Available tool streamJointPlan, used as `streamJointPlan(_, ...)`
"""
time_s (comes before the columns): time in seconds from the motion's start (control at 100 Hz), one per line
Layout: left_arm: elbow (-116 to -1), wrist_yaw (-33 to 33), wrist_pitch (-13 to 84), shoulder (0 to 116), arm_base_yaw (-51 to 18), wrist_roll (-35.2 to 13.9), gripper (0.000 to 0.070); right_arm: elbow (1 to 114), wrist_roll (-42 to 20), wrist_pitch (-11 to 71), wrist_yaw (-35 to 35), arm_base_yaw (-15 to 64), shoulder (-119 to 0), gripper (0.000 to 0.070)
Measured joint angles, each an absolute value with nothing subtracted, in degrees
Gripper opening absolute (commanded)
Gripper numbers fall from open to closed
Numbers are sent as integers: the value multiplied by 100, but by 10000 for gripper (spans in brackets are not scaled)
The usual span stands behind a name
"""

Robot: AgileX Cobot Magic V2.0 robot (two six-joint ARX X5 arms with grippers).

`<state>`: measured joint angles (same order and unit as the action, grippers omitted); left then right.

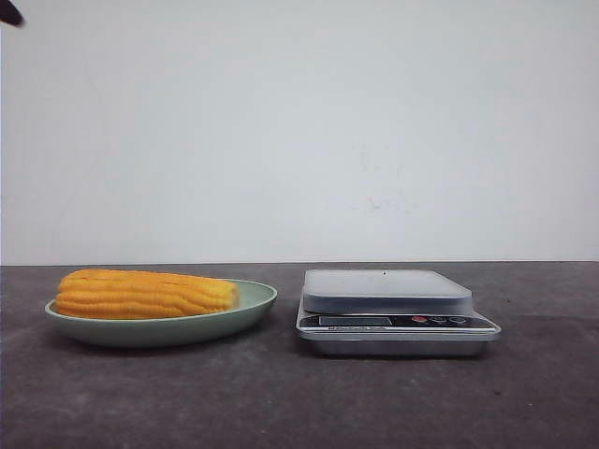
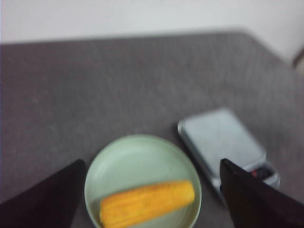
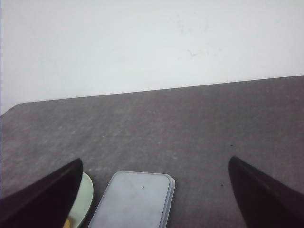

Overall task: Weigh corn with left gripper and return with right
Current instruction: 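Lower the left gripper over the corn cob on the green plate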

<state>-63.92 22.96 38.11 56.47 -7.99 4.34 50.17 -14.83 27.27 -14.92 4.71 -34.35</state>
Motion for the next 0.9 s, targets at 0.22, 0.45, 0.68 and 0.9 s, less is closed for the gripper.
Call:
streamJointPlan(0.22, -7072, 1459, 4368, 7054, -1398, 1680, 538, 5017, -1481, 2762, -1636, 471, -3441, 624)
streamJointPlan(0.45, -7076, 1347, 4392, 8302, -1793, 1841, 538, 5017, -1479, 2764, -1649, 471, -3444, 624)
streamJointPlan(0.68, -7076, 1321, 4333, 9251, -2126, 1848, 539, 5017, -1396, 2764, -1649, 471, -3444, 624)
streamJointPlan(0.9, -7076, 878, 4226, 9734, -2364, 2060, 556, 5017, -1367, 2764, -1649, 471, -3444, 624)
